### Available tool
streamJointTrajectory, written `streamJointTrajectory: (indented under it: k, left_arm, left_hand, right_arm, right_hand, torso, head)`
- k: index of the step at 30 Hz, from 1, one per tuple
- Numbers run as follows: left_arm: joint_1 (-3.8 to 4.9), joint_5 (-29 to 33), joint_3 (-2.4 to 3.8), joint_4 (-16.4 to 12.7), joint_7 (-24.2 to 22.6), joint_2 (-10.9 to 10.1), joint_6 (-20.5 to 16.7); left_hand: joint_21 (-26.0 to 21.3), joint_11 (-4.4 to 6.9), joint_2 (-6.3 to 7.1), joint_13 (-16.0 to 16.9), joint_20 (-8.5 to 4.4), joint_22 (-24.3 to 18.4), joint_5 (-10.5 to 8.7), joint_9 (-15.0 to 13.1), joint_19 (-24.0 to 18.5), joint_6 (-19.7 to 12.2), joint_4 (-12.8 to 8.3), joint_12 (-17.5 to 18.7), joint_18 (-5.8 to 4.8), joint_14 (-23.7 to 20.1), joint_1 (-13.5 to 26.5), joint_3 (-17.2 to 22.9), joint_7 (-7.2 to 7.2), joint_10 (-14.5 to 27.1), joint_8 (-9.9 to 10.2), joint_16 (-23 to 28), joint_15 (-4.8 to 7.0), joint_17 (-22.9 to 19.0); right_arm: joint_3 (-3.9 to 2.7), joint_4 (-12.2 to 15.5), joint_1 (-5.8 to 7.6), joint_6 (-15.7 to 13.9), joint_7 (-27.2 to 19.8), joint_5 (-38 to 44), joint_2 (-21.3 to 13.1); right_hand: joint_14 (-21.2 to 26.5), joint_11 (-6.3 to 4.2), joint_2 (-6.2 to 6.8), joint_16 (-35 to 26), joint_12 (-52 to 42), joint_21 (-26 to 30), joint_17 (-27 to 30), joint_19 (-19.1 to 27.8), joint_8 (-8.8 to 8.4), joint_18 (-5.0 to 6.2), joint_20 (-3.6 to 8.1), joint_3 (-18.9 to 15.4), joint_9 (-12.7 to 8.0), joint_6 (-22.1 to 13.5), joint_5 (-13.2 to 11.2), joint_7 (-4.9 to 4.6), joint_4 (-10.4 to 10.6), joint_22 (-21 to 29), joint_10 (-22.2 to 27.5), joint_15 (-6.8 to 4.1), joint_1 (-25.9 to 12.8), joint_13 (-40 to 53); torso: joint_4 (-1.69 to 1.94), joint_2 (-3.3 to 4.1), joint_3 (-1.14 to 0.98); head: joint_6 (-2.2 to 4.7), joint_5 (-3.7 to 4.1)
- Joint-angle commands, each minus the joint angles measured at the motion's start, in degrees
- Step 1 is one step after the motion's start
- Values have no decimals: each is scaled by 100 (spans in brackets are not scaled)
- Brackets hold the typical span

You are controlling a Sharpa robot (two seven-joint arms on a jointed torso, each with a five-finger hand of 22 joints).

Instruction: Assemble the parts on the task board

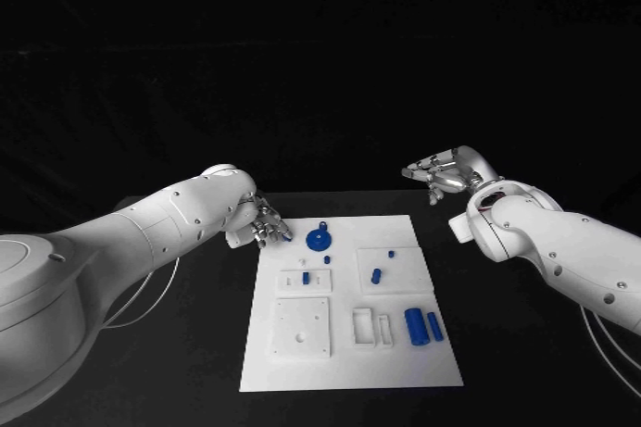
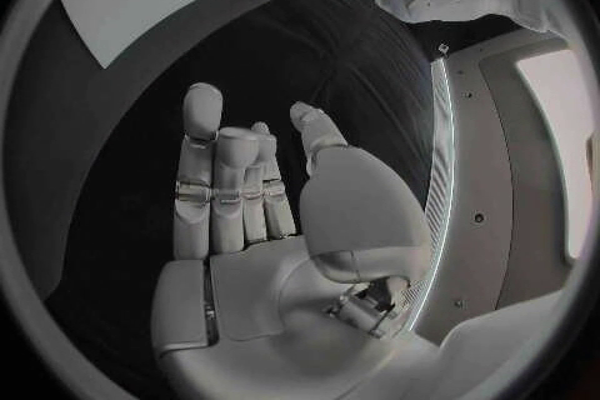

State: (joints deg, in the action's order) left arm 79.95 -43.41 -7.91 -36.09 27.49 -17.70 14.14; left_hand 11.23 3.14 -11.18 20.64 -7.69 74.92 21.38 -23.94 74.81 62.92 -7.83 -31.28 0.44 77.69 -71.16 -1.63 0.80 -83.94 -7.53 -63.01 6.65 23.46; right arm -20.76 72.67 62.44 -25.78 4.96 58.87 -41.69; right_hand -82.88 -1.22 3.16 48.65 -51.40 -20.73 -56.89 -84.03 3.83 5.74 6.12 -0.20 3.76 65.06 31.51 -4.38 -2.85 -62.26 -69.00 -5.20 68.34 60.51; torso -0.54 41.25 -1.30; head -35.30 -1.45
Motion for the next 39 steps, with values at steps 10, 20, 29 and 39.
streamJointTrajectory:
  k: [10,20,29,39]
  left_arm:
    - [24,691,7,-659,43,-375,-454]
    - [54,702,-13,-1990,130,-1081,-939]
    - [54,448,-182,-2872,117,-1527,-1414]
    - [52,-23,-510,-3533,113,-1770,-2264]
  left_hand:
    - [130,91,60,-8,-27,111,347,-933,-45,69,-423,-6,-44,-10,393,587,-86,-147,-1092,-59,45,22]
    - [232,140,560,-15,-43,108,-171,-899,-1,347,-370,-119,-44,119,826,1932,-158,-251,-1144,-89,64,144]
    - [326,174,735,-28,-60,111,153,-929,92,604,-318,-445,-35,274,903,2070,-229,-277,-1174,-155,90,260]
    - [513,226,837,-80,-75,118,479,-1005,149,763,-394,-731,-2,375,1011,2181,-286,-283,-1207,-251,119,455]
  right_arm:
    - [-3,-38,-2,39,-49,4,-2]
    - [-3,-101,-25,66,-50,-13,-7]
    - [-3,-134,-86,87,-51,-37,-11]
    - [-2,-139,-122,98,-51,-46,-21]
  right_hand:
    - [2,13,41,1,-24,-40,-6,-213,-24,84,-32,79,-3,-9,51,-4,0,1,-1,41,6,5]
    - [4,11,48,-4,-17,-27,-2,-210,-24,84,-31,108,-3,-8,106,-5,-10,10,4,41,-3,1]
    - [2,10,56,-2,-20,-28,-4,-211,-24,83,-30,134,-3,-7,182,-5,-16,11,5,40,-15,5]
    - [3,10,66,-5,-18,-29,-2,-211,-24,81,-29,160,-3,-7,240,-5,-20,12,6,39,-27,5]
  torso:
    - [52,-71,18]
    - [119,-181,45]
    - [138,-247,63]
    - [155,-264,60]
  head:
    - [-30,-20]
    - [-113,-5]
    - [-186,-7]
    - [-223,-27]
